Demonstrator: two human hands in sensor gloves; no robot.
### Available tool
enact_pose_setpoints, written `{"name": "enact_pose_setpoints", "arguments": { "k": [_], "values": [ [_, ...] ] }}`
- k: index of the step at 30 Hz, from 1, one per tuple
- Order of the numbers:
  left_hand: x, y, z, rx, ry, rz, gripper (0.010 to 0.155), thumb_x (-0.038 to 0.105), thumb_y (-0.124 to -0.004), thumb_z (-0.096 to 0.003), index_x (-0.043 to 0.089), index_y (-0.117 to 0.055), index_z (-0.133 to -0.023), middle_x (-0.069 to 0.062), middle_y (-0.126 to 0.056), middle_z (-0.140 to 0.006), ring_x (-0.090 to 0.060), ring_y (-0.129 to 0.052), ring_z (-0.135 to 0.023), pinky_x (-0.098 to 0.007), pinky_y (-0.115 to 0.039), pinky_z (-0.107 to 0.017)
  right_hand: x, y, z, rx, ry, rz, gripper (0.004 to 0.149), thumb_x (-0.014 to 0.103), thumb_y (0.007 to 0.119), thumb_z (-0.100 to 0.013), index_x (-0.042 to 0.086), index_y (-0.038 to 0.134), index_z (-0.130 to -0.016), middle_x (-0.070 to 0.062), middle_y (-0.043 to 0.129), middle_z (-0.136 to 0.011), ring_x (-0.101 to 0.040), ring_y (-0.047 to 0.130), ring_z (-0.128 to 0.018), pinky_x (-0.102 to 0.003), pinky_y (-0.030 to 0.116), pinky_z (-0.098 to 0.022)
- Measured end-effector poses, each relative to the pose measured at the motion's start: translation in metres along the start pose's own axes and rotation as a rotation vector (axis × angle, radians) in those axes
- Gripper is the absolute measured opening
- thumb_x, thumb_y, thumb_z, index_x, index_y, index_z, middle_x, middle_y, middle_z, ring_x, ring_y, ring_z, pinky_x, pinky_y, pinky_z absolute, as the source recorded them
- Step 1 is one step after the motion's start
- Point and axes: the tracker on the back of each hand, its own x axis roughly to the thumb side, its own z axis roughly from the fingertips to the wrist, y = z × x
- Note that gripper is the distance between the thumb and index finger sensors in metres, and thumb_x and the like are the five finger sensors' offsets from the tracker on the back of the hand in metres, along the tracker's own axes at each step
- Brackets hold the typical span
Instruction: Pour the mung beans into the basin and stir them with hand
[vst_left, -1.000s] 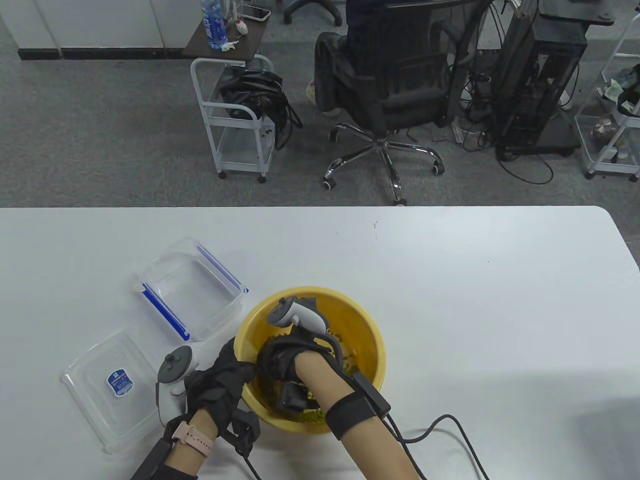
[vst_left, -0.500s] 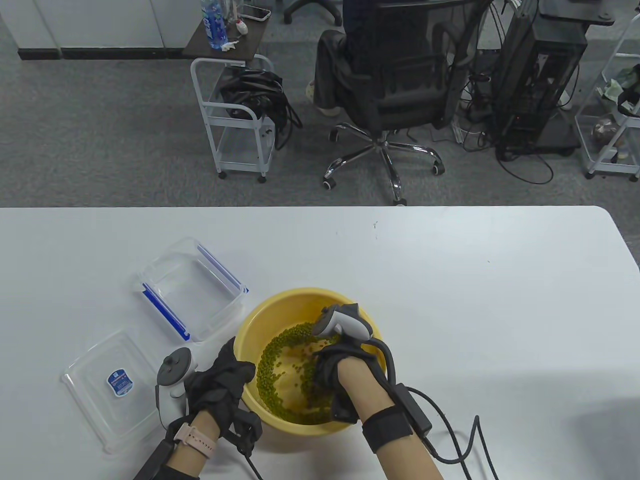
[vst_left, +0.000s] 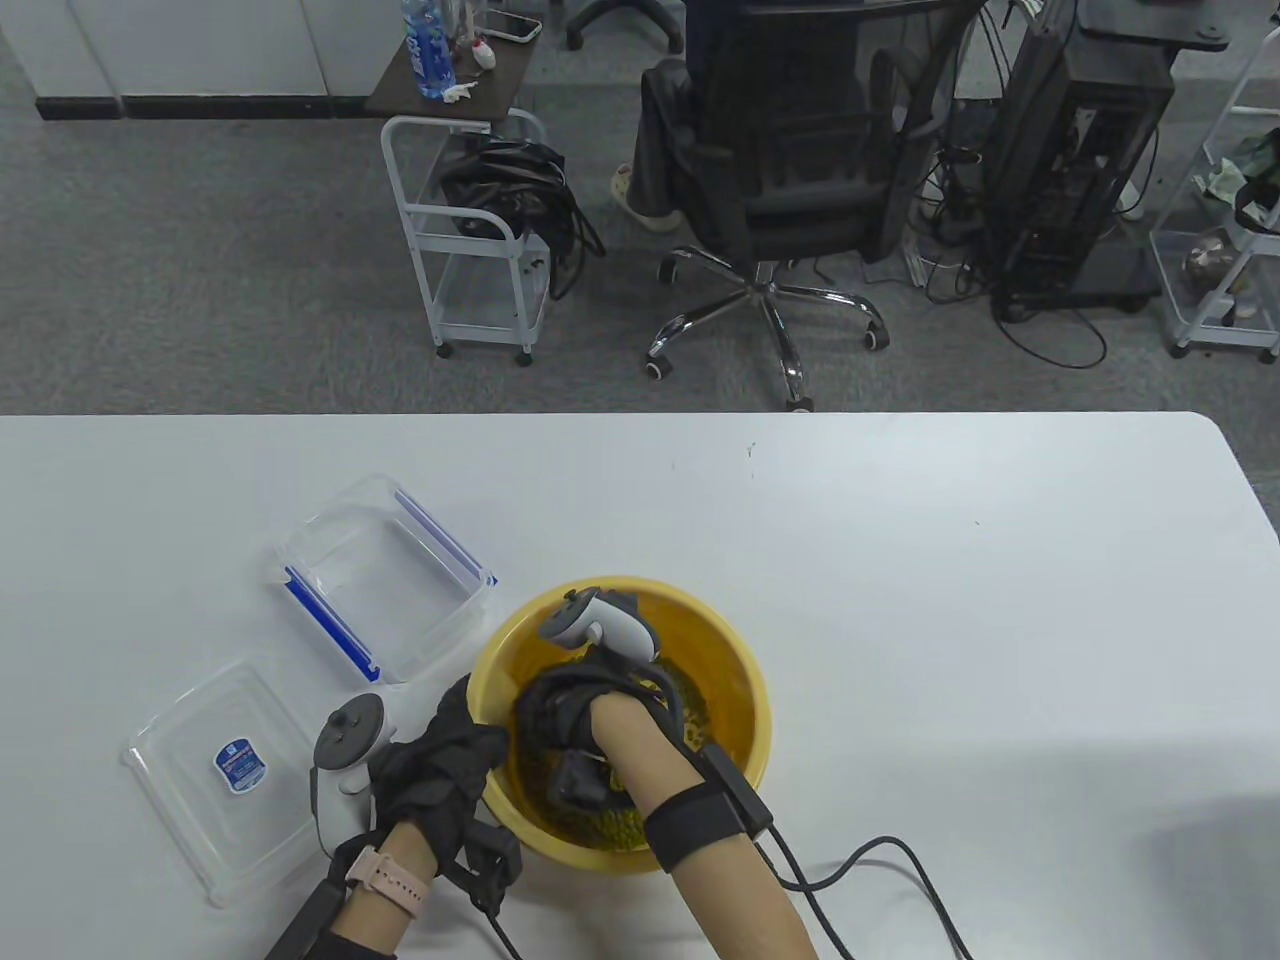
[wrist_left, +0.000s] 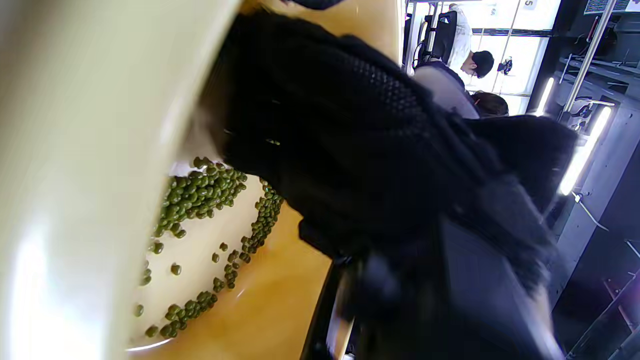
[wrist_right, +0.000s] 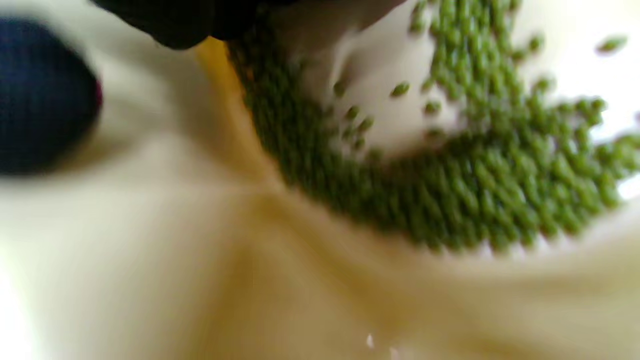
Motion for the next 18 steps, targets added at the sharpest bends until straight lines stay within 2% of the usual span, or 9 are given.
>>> {"name": "enact_pose_setpoints", "arguments": {
  "k": [2,4,6,9,12,17,18],
  "values": [
    [0.000,0.000,0.000,0.000,-0.001,0.002,0.071,0.004,-0.064,-0.0481,0.006,-0.024,-0.107,-0.027,-0.025,-0.107,-0.054,-0.033,-0.097,-0.063,-0.043,-0.067,-0.013,-0.018,-0.001,-0.149,0.060,0.029,0.052,0.043,0.064,-0.040,0.043,0.043,-0.088,0.016,0.023,-0.099,-0.017,0.024,-0.091,-0.038,0.030,-0.074],
    [0.000,0.000,0.000,0.005,-0.002,0.000,0.071,0.004,-0.064,-0.0480,0.006,-0.024,-0.107,-0.027,-0.025,-0.107,-0.054,-0.033,-0.097,-0.063,-0.044,-0.067,-0.027,-0.029,0.005,-0.198,0.068,0.093,0.052,0.042,0.063,-0.041,0.037,0.044,-0.089,0.009,0.027,-0.099,-0.023,0.029,-0.090,-0.041,0.035,-0.071],
    [0.000,0.000,0.000,0.011,-0.005,0.001,0.071,0.004,-0.064,-0.0479,0.006,-0.024,-0.107,-0.028,-0.026,-0.107,-0.054,-0.033,-0.097,-0.063,-0.044,-0.067,-0.041,-0.033,0.012,-0.238,0.133,0.121,0.051,0.041,0.064,-0.040,0.033,0.049,-0.088,0.003,0.032,-0.098,-0.027,0.037,-0.088,-0.044,0.041,-0.068],
    [-0.001,0.000,0.000,0.017,-0.008,0.001,0.071,0.004,-0.064,-0.0478,0.005,-0.025,-0.107,-0.028,-0.026,-0.107,-0.054,-0.034,-0.097,-0.063,-0.044,-0.067,-0.060,-0.028,0.021,-0.139,0.190,0.145,0.051,0.041,0.064,-0.041,0.028,0.048,-0.088,-0.003,0.033,-0.096,-0.031,0.039,-0.088,-0.046,0.042,-0.068],
    [-0.001,0.000,0.000,0.020,-0.010,0.007,0.071,0.004,-0.064,-0.0478,0.006,-0.025,-0.107,-0.028,-0.026,-0.107,-0.054,-0.034,-0.097,-0.063,-0.044,-0.067,-0.069,-0.016,0.027,-0.071,0.179,0.174,0.051,0.039,0.065,-0.040,0.025,0.050,-0.088,-0.005,0.035,-0.095,-0.031,0.040,-0.087,-0.046,0.044,-0.067],
    [-0.001,0.000,0.000,0.023,-0.010,0.008,0.071,0.004,-0.064,-0.0476,0.006,-0.025,-0.107,-0.027,-0.027,-0.107,-0.054,-0.034,-0.097,-0.063,-0.044,-0.067,-0.062,0.021,0.037,0.041,0.139,0.330,0.049,0.037,0.067,-0.039,0.022,0.059,-0.086,-0.007,0.042,-0.093,-0.034,0.045,-0.086,-0.049,0.047,-0.065],
    [-0.001,0.000,0.000,0.023,-0.009,0.007,0.071,0.004,-0.064,-0.0477,0.006,-0.025,-0.107,-0.027,-0.027,-0.107,-0.054,-0.034,-0.097,-0.063,-0.044,-0.067,-0.058,0.034,0.034,0.128,0.114,0.350,0.048,0.037,0.068,-0.039,0.022,0.062,-0.085,-0.007,0.045,-0.093,-0.034,0.046,-0.085,-0.050,0.047,-0.065]
  ]
}}
